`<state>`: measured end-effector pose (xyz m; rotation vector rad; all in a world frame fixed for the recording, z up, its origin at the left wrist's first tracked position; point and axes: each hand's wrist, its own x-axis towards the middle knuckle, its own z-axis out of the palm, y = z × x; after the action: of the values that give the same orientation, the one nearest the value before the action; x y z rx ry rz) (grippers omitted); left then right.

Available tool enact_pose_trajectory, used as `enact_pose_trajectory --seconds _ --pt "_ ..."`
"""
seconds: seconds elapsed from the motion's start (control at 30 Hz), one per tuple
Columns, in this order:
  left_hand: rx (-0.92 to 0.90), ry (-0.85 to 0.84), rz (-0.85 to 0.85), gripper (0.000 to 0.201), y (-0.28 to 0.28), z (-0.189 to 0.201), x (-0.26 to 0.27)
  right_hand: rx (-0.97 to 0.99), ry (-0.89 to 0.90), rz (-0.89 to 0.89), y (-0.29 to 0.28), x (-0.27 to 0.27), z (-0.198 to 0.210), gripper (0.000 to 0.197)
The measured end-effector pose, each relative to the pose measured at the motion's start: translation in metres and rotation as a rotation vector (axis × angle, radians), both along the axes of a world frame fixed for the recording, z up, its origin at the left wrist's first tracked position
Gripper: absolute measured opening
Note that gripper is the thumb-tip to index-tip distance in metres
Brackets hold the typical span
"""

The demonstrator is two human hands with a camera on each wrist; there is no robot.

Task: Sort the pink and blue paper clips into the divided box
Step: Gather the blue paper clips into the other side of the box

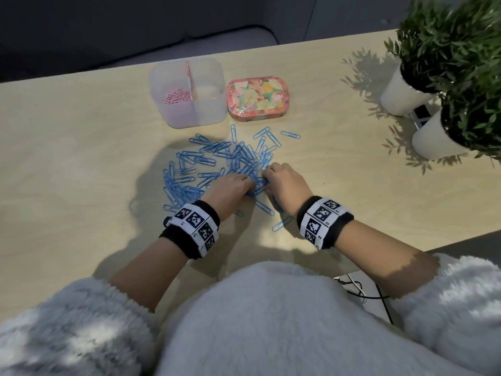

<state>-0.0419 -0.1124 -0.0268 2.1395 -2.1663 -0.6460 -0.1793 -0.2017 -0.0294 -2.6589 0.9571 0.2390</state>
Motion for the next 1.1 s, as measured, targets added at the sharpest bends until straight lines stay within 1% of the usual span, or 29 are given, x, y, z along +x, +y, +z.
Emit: enact_pose_trajectory --seconds 0.1,0.13,0.2,0.23,0.3,0.37,0.4,0.5,0.6,0.63,0.7,0.73,0.8,0.83,0.93,0.97,1.03,1.07,1.1 --pt "-0.086 0.047 0.035 0.019 0.006 0.002 0.006 0.07 -0.014 0.054 -0.012 0.004 0.003 0.021" --pt "-0.117 0.089 0.063 0.018 0.009 0.004 0.008 0.139 -0.06 0.016 -0.017 0.006 0.007 0.018" --pt "-0.159 0.205 0.157 0.016 0.016 0.007 0.014 0.331 -0.182 -0.134 -0.03 0.017 0.021 0.008" --pt "-0.178 0.267 0.211 0.015 0.02 0.008 0.017 0.409 -0.243 -0.189 -0.038 0.026 0.029 0.011" --pt "-0.208 0.406 0.324 0.012 0.025 0.01 0.025 0.478 -0.333 -0.208 -0.056 0.048 0.047 0.018" --pt "-0.215 0.515 0.432 0.011 0.027 0.012 0.032 0.53 -0.396 -0.176 -0.072 0.076 0.061 0.034" --pt "-0.211 0.551 0.481 0.011 0.027 0.015 0.035 0.549 -0.424 -0.177 -0.078 0.092 0.066 0.038" --pt "-0.208 0.652 0.605 0.01 0.025 0.021 0.045 0.52 -0.487 -0.202 -0.094 0.139 0.078 0.034" --pt "-0.254 0.741 0.696 0.008 0.018 0.029 0.057 0.484 -0.518 -0.275 -0.103 0.175 0.08 0.031" --pt "-0.277 0.751 0.721 0.007 0.014 0.033 0.062 0.465 -0.519 -0.294 -0.103 0.183 0.079 0.026" --pt "-0.322 0.762 0.755 0.007 0.002 0.042 0.074 0.408 -0.501 -0.308 -0.102 0.195 0.073 0.006" --pt "-0.35 0.749 0.768 0.008 -0.006 0.046 0.081 0.378 -0.487 -0.316 -0.101 0.198 0.071 0.005" --pt "-0.419 0.699 0.784 0.01 -0.023 0.054 0.095 0.338 -0.452 -0.322 -0.101 0.202 0.066 0.02" --pt "-0.45 0.664 0.794 0.009 -0.033 0.058 0.102 0.33 -0.435 -0.315 -0.101 0.203 0.066 0.023" --pt "-0.51 0.564 0.878 0.007 -0.066 0.062 0.123 0.325 -0.376 -0.268 -0.1 0.201 0.071 0.024" --pt "-0.513 0.573 0.931 0.009 -0.077 0.063 0.128 0.321 -0.39 -0.257 -0.101 0.198 0.074 0.025" --pt "-0.489 0.631 0.997 0.014 -0.096 0.064 0.135 0.333 -0.49 -0.274 -0.102 0.185 0.08 0.029" --pt "-0.476 0.63 0.999 0.017 -0.104 0.062 0.137 0.354 -0.558 -0.298 -0.102 0.176 0.081 0.029" --pt "-0.451 0.589 0.987 0.02 -0.11 0.062 0.137 0.371 -0.618 -0.325 -0.102 0.166 0.082 0.028"
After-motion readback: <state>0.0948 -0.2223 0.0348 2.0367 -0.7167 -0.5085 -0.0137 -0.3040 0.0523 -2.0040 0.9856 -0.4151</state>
